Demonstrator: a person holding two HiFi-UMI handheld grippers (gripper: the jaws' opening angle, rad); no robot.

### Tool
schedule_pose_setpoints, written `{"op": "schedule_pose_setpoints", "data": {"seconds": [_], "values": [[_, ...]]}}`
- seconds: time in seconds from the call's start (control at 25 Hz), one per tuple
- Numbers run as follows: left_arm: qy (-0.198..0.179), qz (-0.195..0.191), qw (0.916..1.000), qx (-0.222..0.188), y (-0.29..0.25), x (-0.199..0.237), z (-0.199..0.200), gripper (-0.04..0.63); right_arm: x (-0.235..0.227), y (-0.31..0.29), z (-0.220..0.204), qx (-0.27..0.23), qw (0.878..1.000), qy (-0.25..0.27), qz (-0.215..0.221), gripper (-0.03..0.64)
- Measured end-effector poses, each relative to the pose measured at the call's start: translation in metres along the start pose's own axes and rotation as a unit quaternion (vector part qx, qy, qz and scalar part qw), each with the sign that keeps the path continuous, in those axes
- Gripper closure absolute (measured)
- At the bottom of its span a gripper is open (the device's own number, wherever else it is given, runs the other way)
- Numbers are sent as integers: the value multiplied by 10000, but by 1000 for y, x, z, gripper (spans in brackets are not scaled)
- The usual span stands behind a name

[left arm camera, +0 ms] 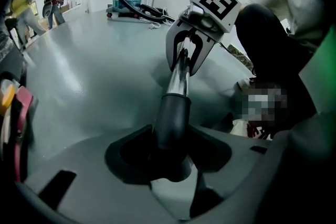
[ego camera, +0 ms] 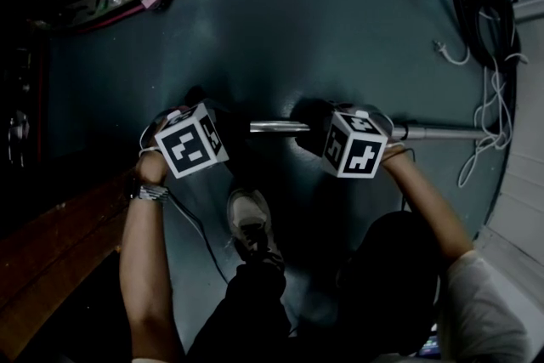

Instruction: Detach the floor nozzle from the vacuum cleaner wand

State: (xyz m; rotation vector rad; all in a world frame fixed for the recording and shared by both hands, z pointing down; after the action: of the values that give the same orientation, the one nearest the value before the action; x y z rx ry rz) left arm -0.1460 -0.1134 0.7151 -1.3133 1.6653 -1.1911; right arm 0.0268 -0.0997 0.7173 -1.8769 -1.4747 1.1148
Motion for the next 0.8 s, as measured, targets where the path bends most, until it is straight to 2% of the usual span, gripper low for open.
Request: {"op": "schedule_pose_setpoints", "data": {"seconds": [0.16, 0.32, 0.44, 0.64, 0.72, 0.8], "values": [[-42, 147, 9998, -152, 3, 2, 1, 393, -3, 2, 0, -144, 9998, -95, 19, 457], [-290, 653, 9973, -196, 2, -4, -2, 393, -5, -2, -3, -130, 9997, -169, 81, 457], [-607, 1252, 9901, -167, 4, -8, -1, 393, -7, 0, -4, -165, 9995, -231, 98, 457], [-1003, 2057, 9732, -241, 7, -17, -2, 393, -2, -2, -4, -394, 9977, -478, 282, 457], [-916, 2273, 9692, -235, 10, -16, -9, 393, -5, -3, -11, -205, 9985, -457, 214, 457], [-674, 2301, 9707, -153, 13, -11, -21, 393, -6, -6, -22, -35, 9986, -501, 185, 457]]}}
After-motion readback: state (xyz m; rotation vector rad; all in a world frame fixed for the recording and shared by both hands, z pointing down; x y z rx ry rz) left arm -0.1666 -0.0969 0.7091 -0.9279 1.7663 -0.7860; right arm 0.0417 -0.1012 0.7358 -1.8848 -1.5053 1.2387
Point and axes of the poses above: the fingertips, and each gripper's own axes: y backward along the fingers, x to its left, z out of its top, the point moved 8 cm from there along y, backward along the fingers, and after that the axes turned 14 degrees about z, right-handed, at the moved point
